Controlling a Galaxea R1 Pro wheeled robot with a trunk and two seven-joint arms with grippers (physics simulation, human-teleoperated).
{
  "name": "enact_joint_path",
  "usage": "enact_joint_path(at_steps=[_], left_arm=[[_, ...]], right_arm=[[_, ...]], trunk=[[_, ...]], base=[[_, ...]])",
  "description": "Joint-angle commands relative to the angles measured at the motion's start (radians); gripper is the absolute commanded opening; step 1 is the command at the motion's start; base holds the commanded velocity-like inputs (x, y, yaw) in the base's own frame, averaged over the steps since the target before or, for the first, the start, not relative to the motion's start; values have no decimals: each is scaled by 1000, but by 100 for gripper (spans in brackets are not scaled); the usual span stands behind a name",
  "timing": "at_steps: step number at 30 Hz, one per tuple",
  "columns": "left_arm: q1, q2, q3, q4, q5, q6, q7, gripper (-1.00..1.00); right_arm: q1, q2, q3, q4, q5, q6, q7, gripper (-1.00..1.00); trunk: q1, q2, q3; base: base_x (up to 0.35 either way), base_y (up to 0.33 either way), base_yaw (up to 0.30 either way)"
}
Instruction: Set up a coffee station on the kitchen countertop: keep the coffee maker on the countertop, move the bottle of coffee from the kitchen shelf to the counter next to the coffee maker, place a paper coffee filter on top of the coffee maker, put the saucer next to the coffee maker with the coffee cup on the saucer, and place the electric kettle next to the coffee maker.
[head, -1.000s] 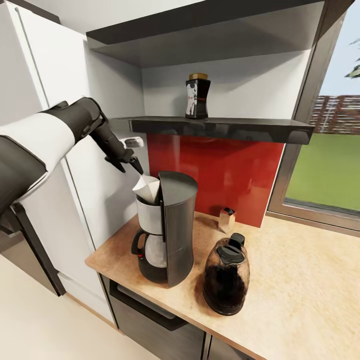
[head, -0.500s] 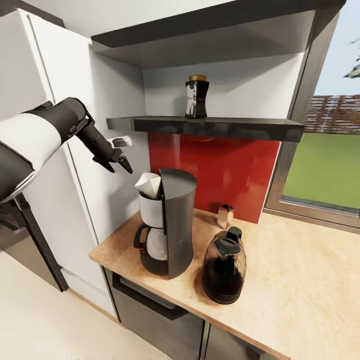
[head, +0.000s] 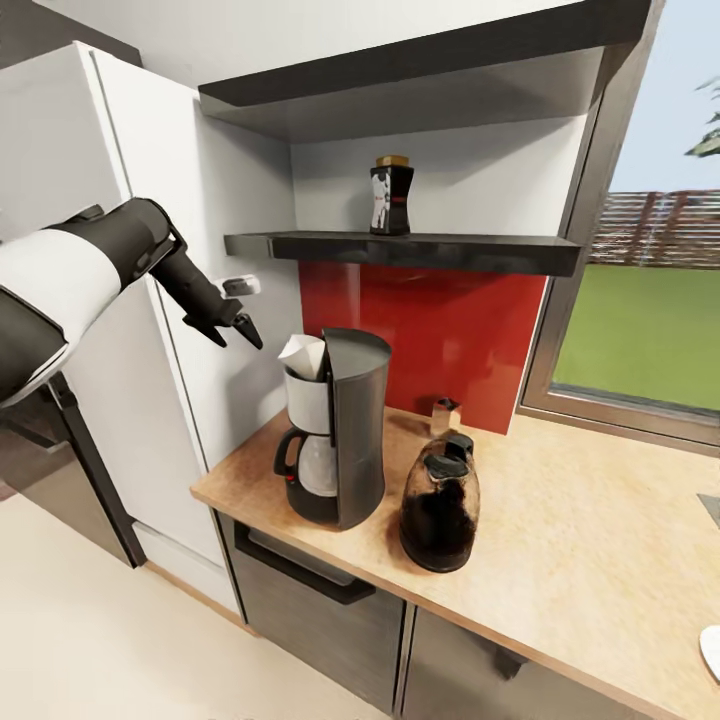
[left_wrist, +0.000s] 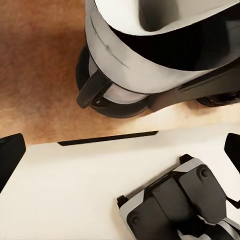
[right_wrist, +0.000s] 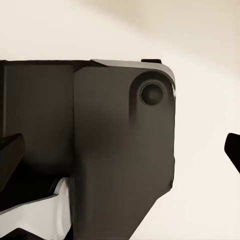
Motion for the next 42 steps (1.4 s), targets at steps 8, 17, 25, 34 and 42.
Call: enact_joint_path(at_steps=[8, 17, 25, 34, 42], left_arm=[[75, 104, 7, 0, 3, -12, -10, 100], [202, 113, 16, 0, 4, -79, -9, 100], [279, 120, 18, 0, 4, -132, -9, 100], [325, 196, 18, 0, 4, -220, -9, 100], [411, 291, 19, 2, 17, -322, -9, 100]], right_arm=[[0, 0, -2, -2, 0, -2, -1, 100], [0, -1, -3, -2, 0, -2, -1, 100], [0, -1, -1, -2, 0, -3, -1, 100], [0, 0, 1, -2, 1, -3, -1, 100], [0, 0, 2, -2, 2, -3, -1, 100]], trunk=[[1, -2, -2], [1, -2, -2], [1, -2, -2], [1, -2, -2], [1, -2, -2]], base=[[-4, 0, 0], [0, 0, 0], [0, 0, 0], [0, 0, 0], [0, 0, 0]])
